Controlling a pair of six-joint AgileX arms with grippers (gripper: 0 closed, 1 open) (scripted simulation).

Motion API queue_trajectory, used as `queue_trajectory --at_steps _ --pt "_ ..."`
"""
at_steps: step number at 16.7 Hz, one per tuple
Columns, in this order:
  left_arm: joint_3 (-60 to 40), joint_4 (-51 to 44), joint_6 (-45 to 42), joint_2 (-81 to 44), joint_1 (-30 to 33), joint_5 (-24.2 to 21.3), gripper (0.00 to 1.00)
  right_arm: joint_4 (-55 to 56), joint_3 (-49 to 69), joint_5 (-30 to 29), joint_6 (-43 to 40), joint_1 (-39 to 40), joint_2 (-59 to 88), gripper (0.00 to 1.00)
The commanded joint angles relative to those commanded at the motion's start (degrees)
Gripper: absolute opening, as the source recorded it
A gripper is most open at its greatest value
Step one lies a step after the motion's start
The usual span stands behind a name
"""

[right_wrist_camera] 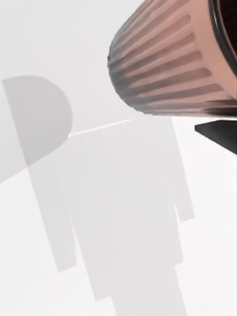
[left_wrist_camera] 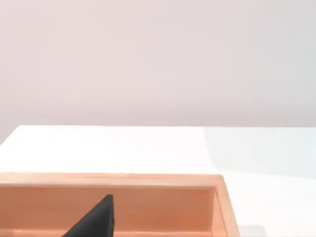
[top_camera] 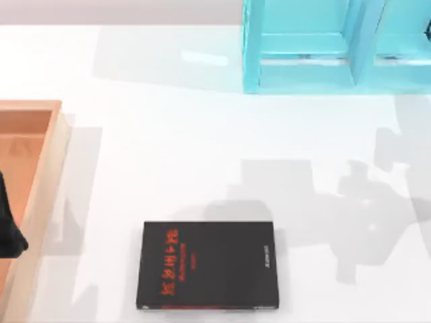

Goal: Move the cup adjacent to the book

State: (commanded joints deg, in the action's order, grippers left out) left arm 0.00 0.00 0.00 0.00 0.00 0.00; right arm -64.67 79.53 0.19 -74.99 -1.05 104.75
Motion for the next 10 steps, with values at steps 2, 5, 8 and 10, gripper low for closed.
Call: queue_trajectory --at_steps 2,5,8,10 --pt "0.00 0.00 0.00 0.00 0.00 0.00 1.00 -0.70 0.16 0.09 10.08 3.87 -0.17 0.00" --pt "0.00 0.00 0.00 0.00 0.00 0.00 1.00 -1.80 -0.21 0.34 27.03 10.18 -0.70 0.00" --pt "0.00 0.00 0.00 0.00 0.00 0.00 1.00 -2.89 -0.97 0.74 46.51 16.85 -1.45 0.00" --pt "0.00 0.00 0.00 0.00 0.00 0.00 1.00 -3.48 -1.49 1.03 60.32 21.28 -2.14 0.00"
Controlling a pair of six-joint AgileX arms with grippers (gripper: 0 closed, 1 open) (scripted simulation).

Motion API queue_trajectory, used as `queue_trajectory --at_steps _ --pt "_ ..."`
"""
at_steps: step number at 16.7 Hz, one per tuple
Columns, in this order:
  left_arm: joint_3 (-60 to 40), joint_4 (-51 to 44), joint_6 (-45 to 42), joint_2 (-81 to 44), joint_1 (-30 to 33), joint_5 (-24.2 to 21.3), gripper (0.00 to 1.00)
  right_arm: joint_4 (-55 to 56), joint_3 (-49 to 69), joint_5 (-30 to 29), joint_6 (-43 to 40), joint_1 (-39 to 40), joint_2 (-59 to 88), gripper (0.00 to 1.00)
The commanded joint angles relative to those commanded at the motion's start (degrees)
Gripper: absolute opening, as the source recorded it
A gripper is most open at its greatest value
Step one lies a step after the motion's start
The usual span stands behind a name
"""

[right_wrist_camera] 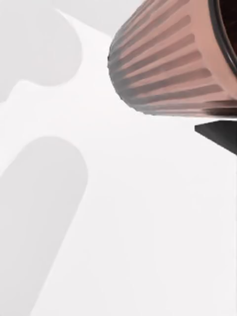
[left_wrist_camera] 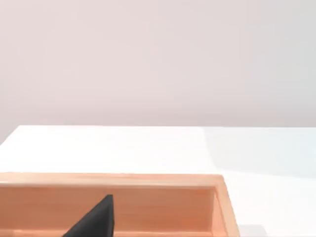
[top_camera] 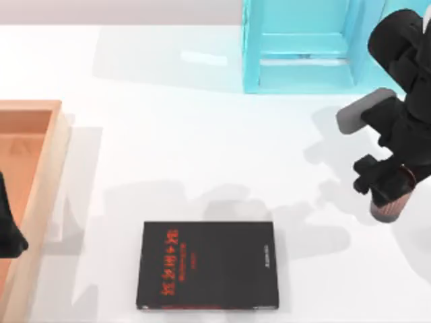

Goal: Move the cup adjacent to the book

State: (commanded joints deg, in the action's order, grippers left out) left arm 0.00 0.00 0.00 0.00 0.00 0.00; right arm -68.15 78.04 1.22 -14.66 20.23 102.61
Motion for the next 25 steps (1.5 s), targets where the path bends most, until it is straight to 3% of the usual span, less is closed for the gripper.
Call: queue_trajectory --at_steps 5,10,13,19,25 --pt "0.00 0.00 0.00 0.00 0.00 0.00 1.00 -0.24 -1.24 0.36 31.56 10.10 -3.00 0.00" --pt "0.00 0.00 0.00 0.00 0.00 0.00 1.00 0.78 -2.09 0.02 50.18 16.93 -6.58 0.00" --pt "0.00 0.00 0.00 0.00 0.00 0.00 1.00 1.18 -2.30 -0.18 54.11 18.51 -7.62 0.00" --pt "0.00 0.00 0.00 0.00 0.00 0.00 1.00 1.33 -2.36 -0.12 54.21 18.27 -7.35 0.00" --pt "0.00 0.00 0.00 0.00 0.00 0.00 1.00 12.04 -9.80 -0.13 54.29 18.52 -5.14 0.00"
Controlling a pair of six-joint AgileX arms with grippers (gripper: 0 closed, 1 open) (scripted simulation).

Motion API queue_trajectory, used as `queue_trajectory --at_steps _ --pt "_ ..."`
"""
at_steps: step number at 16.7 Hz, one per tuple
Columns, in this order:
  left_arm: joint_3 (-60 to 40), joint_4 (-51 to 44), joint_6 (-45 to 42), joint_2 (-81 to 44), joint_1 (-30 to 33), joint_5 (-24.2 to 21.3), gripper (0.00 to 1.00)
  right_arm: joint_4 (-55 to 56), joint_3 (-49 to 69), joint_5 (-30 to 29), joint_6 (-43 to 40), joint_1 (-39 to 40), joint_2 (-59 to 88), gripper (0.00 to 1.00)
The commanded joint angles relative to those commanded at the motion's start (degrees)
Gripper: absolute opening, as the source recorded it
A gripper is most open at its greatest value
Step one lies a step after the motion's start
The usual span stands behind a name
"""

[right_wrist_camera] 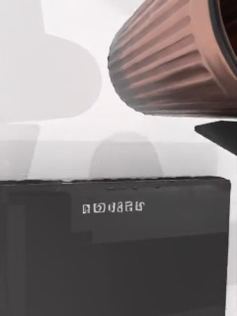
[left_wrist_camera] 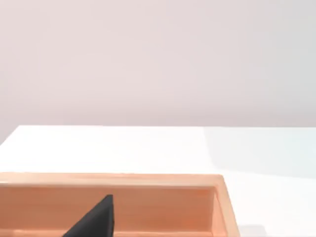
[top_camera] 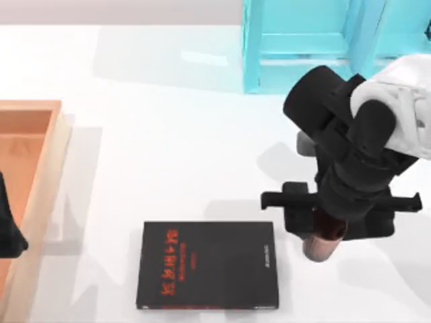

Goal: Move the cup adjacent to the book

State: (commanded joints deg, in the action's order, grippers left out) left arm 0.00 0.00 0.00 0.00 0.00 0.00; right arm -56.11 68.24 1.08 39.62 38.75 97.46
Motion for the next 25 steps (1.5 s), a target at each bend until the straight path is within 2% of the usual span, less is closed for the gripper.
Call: queue_trajectory --at_steps 7,20,25 --pt "0.00 0.00 0.00 0.00 0.00 0.00 1.00 3.76 -3.22 -0.08 0.17 0.23 1.38 0.00" --pt "0.00 0.00 0.00 0.00 0.00 0.00 1.00 3.76 -3.22 -0.08 0.17 0.23 1.38 0.98" --pt "0.00 0.00 0.00 0.00 0.00 0.00 1.00 3.76 -3.22 -0.08 0.17 0.23 1.38 1.00"
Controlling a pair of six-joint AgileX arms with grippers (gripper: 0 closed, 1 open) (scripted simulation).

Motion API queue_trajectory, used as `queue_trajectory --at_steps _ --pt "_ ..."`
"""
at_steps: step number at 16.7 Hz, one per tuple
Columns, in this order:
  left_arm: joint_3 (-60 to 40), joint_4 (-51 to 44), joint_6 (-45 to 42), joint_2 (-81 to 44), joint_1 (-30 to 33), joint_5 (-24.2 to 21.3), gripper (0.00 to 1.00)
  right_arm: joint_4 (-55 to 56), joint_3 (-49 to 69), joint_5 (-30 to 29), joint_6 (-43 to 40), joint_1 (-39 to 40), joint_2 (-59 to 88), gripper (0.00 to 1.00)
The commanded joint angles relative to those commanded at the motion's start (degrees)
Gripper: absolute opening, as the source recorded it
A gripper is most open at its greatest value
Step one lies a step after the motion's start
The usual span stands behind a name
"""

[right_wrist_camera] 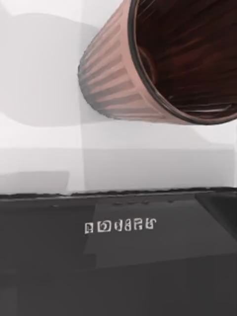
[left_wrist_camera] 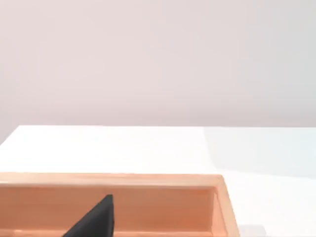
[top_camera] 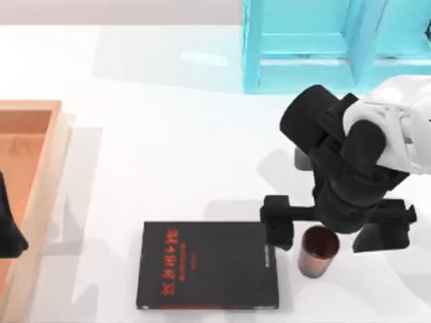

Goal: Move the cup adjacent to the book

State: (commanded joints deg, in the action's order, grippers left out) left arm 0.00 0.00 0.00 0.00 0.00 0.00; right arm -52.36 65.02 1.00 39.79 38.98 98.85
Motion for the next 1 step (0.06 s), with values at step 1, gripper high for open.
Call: queue_trajectory --at_steps 1 --pt "0.00 0.00 0.00 0.00 0.00 0.00 1.00 0.00 0.00 0.00 0.00 0.00 0.00 1.00"
